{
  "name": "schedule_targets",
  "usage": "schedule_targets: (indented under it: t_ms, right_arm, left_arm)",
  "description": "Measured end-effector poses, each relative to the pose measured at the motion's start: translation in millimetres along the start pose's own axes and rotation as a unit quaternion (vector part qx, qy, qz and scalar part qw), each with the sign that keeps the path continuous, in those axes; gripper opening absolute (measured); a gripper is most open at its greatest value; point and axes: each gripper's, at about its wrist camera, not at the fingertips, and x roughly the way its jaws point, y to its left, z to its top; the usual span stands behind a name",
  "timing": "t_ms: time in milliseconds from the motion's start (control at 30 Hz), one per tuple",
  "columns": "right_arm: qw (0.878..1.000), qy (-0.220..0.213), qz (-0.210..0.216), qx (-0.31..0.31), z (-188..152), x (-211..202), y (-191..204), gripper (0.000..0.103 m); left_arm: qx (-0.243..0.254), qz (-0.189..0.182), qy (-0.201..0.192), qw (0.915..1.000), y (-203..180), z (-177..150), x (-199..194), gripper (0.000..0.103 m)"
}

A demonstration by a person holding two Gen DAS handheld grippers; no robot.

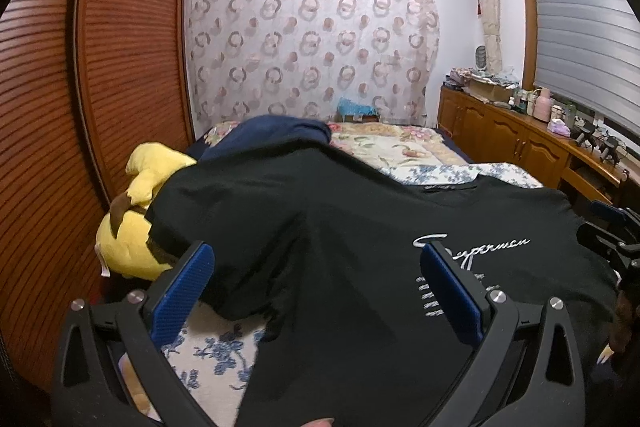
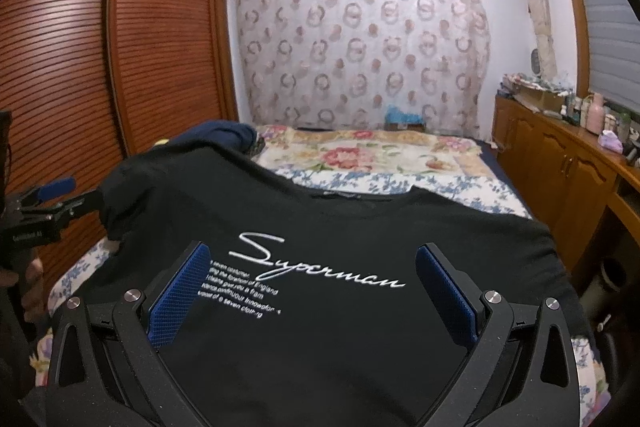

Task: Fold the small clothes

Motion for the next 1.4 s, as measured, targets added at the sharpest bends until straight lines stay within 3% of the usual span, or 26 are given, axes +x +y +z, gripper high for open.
schedule_targets:
  t_ms: [267, 467, 767, 833, 867, 967, 1033, 1100, 1200, 1400]
  right_arm:
    - [0.999, 0.034, 0.018, -0.001, -18.7, 25.6, 3.0, 0.103]
    - [0.998, 0.061, 0.034, -0.006, -29.6, 40.8, 8.1, 0.103]
    - [0.996, 0.073, 0.043, -0.01, -33.8, 47.5, 9.6, 0.103]
    - [0.996, 0.074, 0.044, -0.01, -34.3, 47.9, 9.8, 0.103]
    - [0.996, 0.074, 0.044, -0.01, -34.4, 47.9, 9.8, 0.103]
    - [0.996, 0.074, 0.045, -0.013, -34.5, 48.2, 10.8, 0.103]
    - [0.996, 0.075, 0.045, -0.016, -34.8, 48.4, 11.9, 0.103]
    - [0.996, 0.075, 0.046, -0.019, -35.3, 48.7, 13.1, 0.103]
    - [0.996, 0.076, 0.047, -0.019, -35.9, 49.3, 13.7, 0.103]
    - [0.996, 0.077, 0.049, -0.014, -37.2, 50.8, 13.8, 0.103]
  left_arm:
    - [-0.002, 0.01, 0.039, 0.9992, 39.7, -23.0, 19.3, 0.103]
    - [-0.02, 0.007, 0.042, 0.9989, 66.2, -26.5, 23.2, 0.102]
    - [-0.083, -0.023, 0.037, 0.9956, 117.9, -8.4, 42.0, 0.068]
    - [-0.094, -0.029, 0.041, 0.9942, 124.9, -4.4, 50.3, 0.052]
    - [-0.098, -0.032, 0.045, 0.9937, 127.1, -3.2, 53.8, 0.05]
    - [-0.097, -0.027, 0.054, 0.9934, 130.6, -2.0, 65.6, 0.042]
    - [-0.092, -0.02, 0.057, 0.9939, 128.9, -2.1, 69.7, 0.03]
    - [-0.09, -0.015, 0.061, 0.9939, 129.7, -3.1, 73.3, 0.027]
    - [-0.085, -0.014, 0.066, 0.9941, 127.6, -4.6, 74.5, 0.011]
    - [-0.065, -0.012, 0.04, 0.997, 118.0, 4.4, 57.6, 0.002]
